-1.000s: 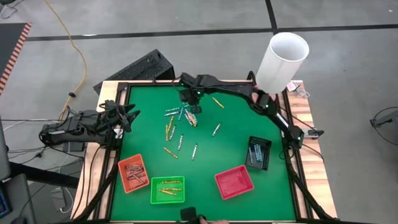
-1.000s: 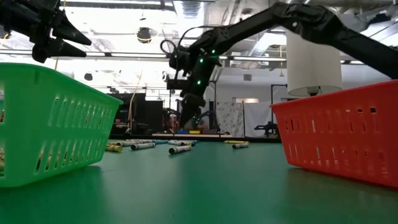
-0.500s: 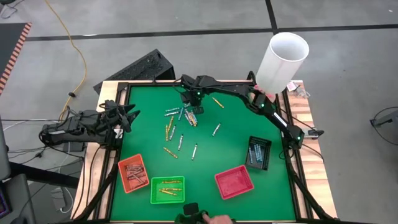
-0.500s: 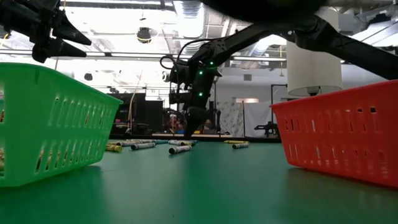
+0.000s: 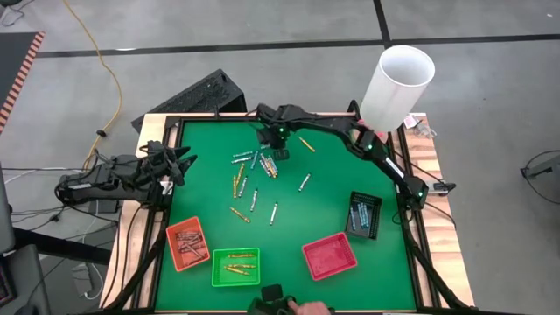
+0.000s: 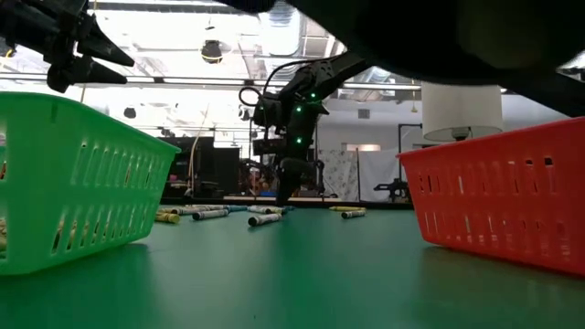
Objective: Sort crayons
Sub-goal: Put the blue crayon into the black bin
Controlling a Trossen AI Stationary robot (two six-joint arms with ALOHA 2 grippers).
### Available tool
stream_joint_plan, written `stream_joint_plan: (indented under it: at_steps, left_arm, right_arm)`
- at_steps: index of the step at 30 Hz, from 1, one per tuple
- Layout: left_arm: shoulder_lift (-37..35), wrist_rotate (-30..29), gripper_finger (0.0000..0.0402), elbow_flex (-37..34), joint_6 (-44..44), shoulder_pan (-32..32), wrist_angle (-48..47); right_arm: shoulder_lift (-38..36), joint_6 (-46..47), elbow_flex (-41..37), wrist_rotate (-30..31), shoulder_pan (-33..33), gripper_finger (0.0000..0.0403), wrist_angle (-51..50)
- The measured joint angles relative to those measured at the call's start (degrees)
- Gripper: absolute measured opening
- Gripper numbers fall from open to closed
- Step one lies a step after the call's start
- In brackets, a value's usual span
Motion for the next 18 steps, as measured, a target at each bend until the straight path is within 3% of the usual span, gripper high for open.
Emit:
stream_joint_plan:
  at_steps: [18]
  left_arm:
    - [0.0, 0.0, 0.0223, 0.0, 0.0, 0.0, 0.0]
  right_arm:
    - [0.7, 2.7, 0.7, -1.5, -0.6, 0.0032, -4.4]
